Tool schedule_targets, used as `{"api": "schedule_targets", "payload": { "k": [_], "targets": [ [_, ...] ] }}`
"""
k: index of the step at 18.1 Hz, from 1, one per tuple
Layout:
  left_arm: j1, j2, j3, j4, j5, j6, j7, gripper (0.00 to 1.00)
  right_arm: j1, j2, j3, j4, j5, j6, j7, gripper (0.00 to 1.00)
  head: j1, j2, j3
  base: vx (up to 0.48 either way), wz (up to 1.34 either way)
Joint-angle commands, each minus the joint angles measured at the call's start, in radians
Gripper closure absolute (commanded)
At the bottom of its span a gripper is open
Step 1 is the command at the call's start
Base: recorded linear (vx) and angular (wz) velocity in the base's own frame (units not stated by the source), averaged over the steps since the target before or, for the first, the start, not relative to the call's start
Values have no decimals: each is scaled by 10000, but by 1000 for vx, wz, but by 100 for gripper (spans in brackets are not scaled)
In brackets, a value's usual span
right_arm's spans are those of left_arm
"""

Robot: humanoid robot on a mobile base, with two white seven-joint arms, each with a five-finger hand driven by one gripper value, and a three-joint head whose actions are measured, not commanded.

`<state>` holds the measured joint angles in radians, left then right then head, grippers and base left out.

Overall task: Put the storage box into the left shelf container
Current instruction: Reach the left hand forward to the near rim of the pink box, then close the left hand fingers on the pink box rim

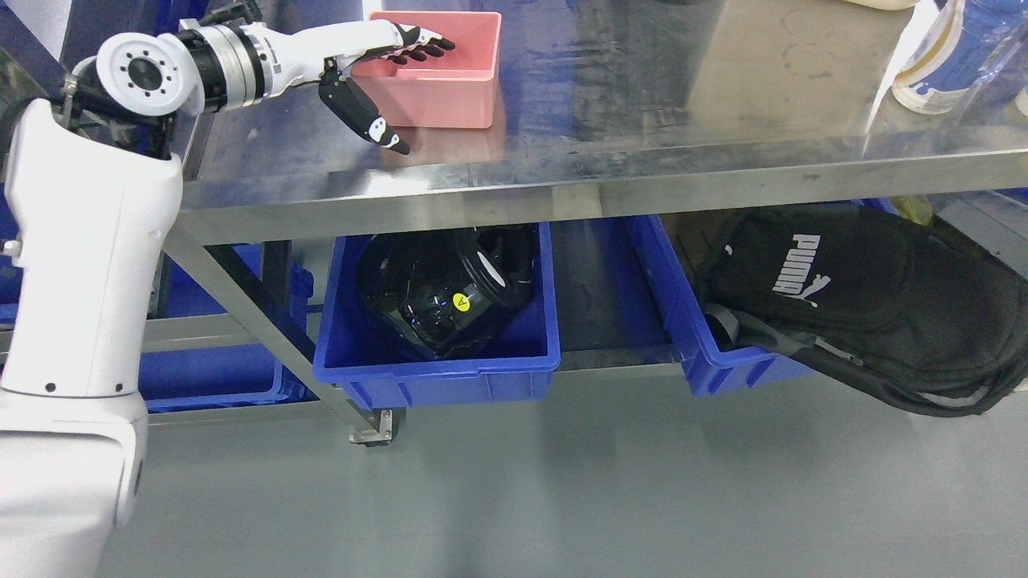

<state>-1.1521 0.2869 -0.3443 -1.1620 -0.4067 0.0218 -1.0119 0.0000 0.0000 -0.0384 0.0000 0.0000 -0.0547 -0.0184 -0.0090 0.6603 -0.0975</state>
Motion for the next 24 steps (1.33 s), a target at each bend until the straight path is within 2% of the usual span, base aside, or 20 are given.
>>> {"api": "schedule_targets", "payload": {
  "k": [1,8,11,14,16,18,19,22,24],
  "targets": [
    [-856,-1349,-515,2322,-518,-19,10,4,-184,-174,0,-175,0,-6,0,1,0,0,0,0,0],
    [-1042,-1779,-561,3244,-1056,-19,-5,10,-184,-174,0,-175,0,-6,0,1,0,0,0,0,0],
    [-1027,-1872,-515,3505,-1241,-4,-96,18,-184,-174,0,-175,0,-6,0,1,0,0,0,0,0],
    [-997,-1994,-118,3781,-1241,-19,-343,35,-184,-174,0,-175,0,-6,0,1,0,0,0,0,0],
    [-951,-1995,235,3782,-1241,-19,-343,54,-184,-174,0,-175,0,-6,0,1,0,0,0,-3,39],
    [-920,-2010,924,3797,-1226,-202,-343,78,-184,-174,0,-175,0,-6,0,1,0,0,0,-1,39],
    [-920,-2056,1185,3797,-1226,-355,-343,85,-184,-174,0,-175,0,-6,0,1,0,0,0,0,0],
    [-920,-2072,1922,3797,-1226,-1029,-343,99,-184,-174,0,-175,0,-6,0,1,0,0,0,0,0],
    [-920,-2025,2138,3782,-1226,-1352,-343,100,-184,-174,0,-175,0,-6,0,1,0,0,0,-4,28]
  ]
}}
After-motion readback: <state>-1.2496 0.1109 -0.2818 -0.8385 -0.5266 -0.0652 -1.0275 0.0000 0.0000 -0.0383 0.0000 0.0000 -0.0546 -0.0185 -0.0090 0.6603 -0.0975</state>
